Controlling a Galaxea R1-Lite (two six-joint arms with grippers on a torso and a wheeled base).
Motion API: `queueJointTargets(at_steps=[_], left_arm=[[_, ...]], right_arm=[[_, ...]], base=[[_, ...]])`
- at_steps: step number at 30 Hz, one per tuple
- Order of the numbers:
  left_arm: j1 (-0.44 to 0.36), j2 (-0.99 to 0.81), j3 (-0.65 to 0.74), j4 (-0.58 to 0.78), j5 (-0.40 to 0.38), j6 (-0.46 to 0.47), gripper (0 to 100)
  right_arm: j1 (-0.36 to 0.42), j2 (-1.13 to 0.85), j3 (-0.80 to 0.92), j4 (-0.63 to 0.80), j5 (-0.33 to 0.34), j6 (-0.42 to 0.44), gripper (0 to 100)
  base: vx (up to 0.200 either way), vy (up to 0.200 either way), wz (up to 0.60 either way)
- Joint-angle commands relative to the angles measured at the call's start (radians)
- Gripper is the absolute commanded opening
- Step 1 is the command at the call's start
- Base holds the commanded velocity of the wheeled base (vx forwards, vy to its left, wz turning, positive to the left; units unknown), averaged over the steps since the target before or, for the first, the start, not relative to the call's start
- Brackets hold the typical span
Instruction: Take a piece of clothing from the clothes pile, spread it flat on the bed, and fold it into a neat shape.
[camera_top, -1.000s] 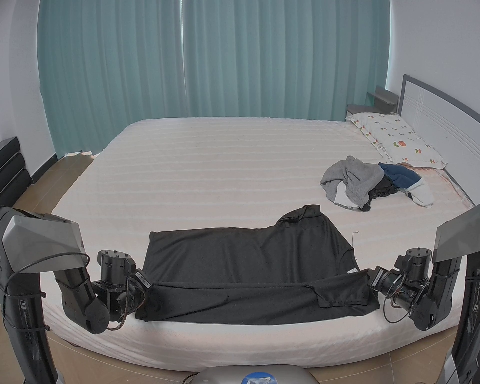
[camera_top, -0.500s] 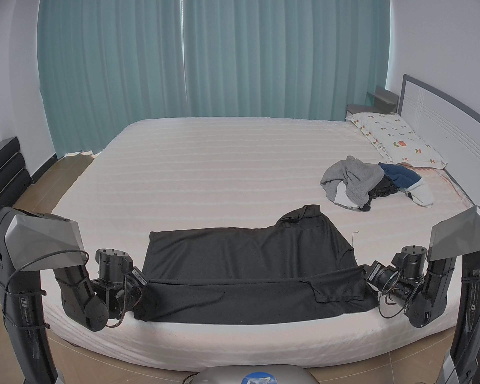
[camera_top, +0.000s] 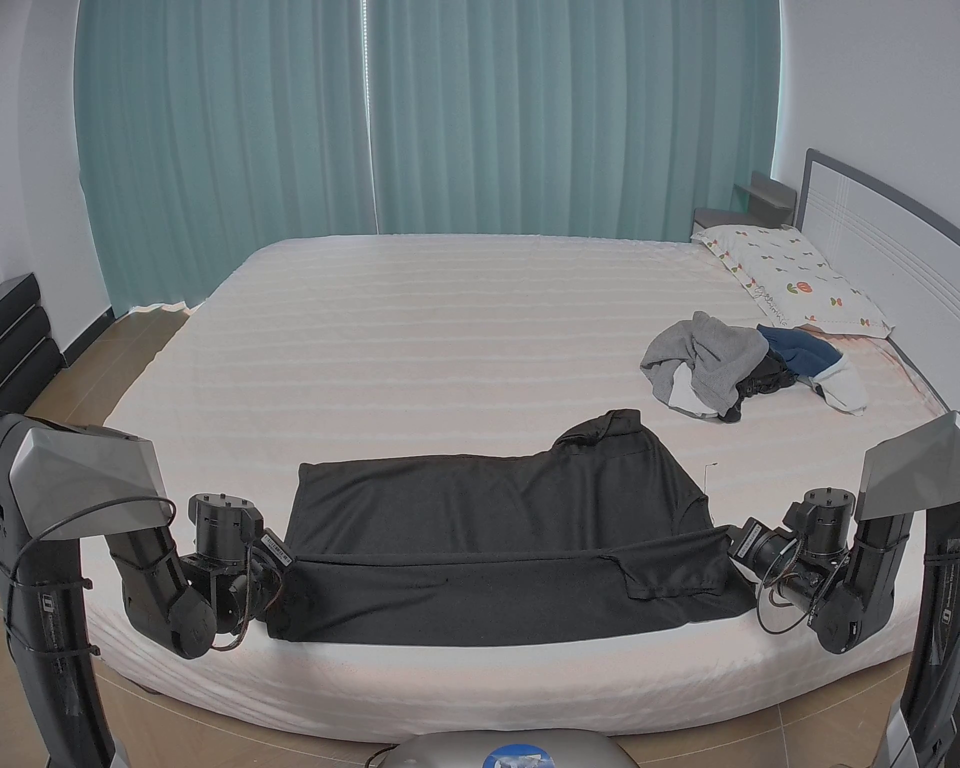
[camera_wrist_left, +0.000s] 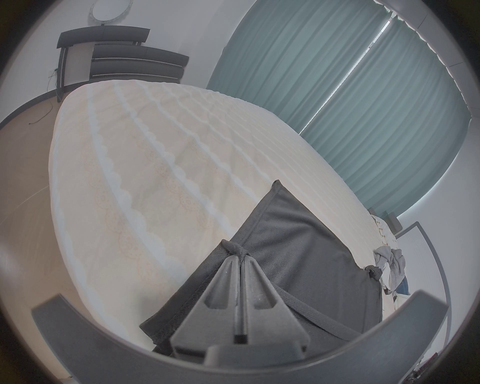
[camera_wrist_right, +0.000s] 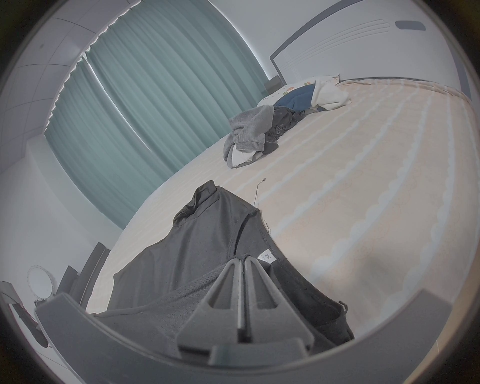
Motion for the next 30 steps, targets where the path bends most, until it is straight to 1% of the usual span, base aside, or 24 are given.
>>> queueJointTargets(at_steps=[1, 5, 9, 10, 17, 20, 21, 22, 23, 26, 28, 29, 30], left_arm=[[-0.002, 0.045, -0.024, 0.0, -0.002, -0.001, 0], [0.0, 0.069, -0.047, 0.0, -0.003, -0.001, 0], [-0.003, 0.077, -0.058, 0.0, -0.006, -0.001, 0], [-0.005, 0.08, -0.06, 0.0, -0.006, -0.001, 100], [0.001, 0.102, -0.075, -0.001, -0.009, -0.018, 100], [0.001, 0.099, -0.075, -0.001, -0.009, -0.043, 100], [0.004, 0.097, -0.073, -0.001, -0.009, -0.055, 100], [0.004, 0.095, -0.073, -0.001, -0.009, -0.057, 100], [0.014, 0.085, -0.066, -0.003, -0.022, -0.067, 100], [0.054, 0.026, -0.037, -0.028, -0.089, -0.11, 100], [0.09, -0.024, -0.003, -0.034, -0.18, -0.141, 100], [0.1, -0.04, 0.009, -0.034, -0.21, -0.15, 100], [0.127, -0.073, 0.036, -0.034, -0.284, -0.176, 100]], right_arm=[[-0.003, 0.045, -0.023, -0.016, -0.001, 0.003, 0], [-0.008, 0.071, -0.041, -0.014, 0.004, 0.006, 0], [0.004, 0.076, -0.05, -0.014, 0.008, 0.049, 0], [0.006, 0.077, -0.056, -0.014, 0.007, 0.059, 100], [0.0, 0.067, -0.065, -0.016, 0.008, 0.087, 100], [-0.006, 0.048, -0.064, -0.016, 0.007, 0.124, 100], [-0.006, 0.019, -0.052, -0.014, 0.01, 0.159, 100], [-0.006, 0.014, -0.052, -0.014, 0.01, 0.162, 100], [0.001, -0.024, -0.029, -0.013, 0.017, 0.19, 100], [0.034, -0.075, 0.036, -0.013, 0.033, 0.203, 100], [0.063, -0.102, 0.073, -0.013, 0.04, 0.214, 100], [0.07, -0.11, 0.082, -0.013, 0.04, 0.222, 100], [0.098, -0.133, 0.105, -0.013, 0.044, 0.239, 100]], base=[[0.0, 0.0, 0.0], [0.0, 0.0, 0.0], [0.0, 0.0, 0.0], [0.0, 0.0, 0.0], [0.0, 0.0, 0.0], [0.0, 0.0, 0.0], [0.0, 0.0, 0.0], [0.0, 0.0, 0.0], [0.0, 0.0, 0.0], [0.0, 0.0, 0.0], [0.0, 0.0, 0.0], [0.0, 0.0, 0.0], [0.0, 0.0, 0.0]])
